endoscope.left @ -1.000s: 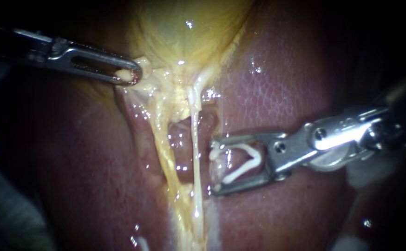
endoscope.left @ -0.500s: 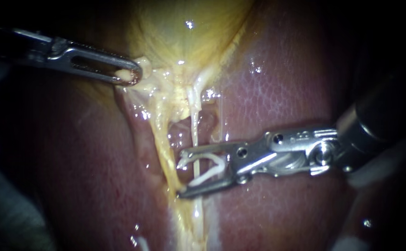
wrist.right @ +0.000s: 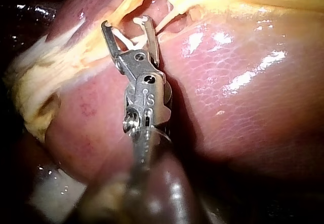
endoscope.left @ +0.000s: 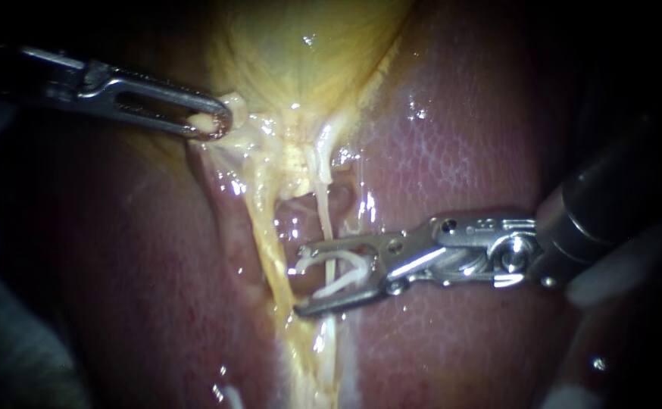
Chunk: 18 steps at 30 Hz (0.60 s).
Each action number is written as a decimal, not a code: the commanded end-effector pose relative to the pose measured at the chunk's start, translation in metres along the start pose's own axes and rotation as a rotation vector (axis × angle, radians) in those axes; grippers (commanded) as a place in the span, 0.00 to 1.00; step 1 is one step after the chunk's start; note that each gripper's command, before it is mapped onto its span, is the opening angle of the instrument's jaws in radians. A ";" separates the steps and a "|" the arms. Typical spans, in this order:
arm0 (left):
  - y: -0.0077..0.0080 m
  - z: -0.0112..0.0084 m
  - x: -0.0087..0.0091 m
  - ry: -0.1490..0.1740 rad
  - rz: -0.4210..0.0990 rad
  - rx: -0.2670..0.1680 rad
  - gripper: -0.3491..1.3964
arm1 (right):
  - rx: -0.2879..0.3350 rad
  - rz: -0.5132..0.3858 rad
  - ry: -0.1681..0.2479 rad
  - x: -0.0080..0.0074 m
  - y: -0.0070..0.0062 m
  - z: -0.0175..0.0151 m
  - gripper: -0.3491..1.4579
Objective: Clipping first clip left tube
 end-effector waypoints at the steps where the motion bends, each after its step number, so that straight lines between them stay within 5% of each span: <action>1: 0.0000 0.0000 0.0000 0.000 0.000 0.000 0.00 | -0.001 0.001 0.004 0.0001 -0.0001 0.0003 0.47; 18: 0.0000 0.0000 0.0001 0.000 0.000 0.000 0.00 | -0.009 -0.001 0.022 0.0008 0.0000 0.0041 0.47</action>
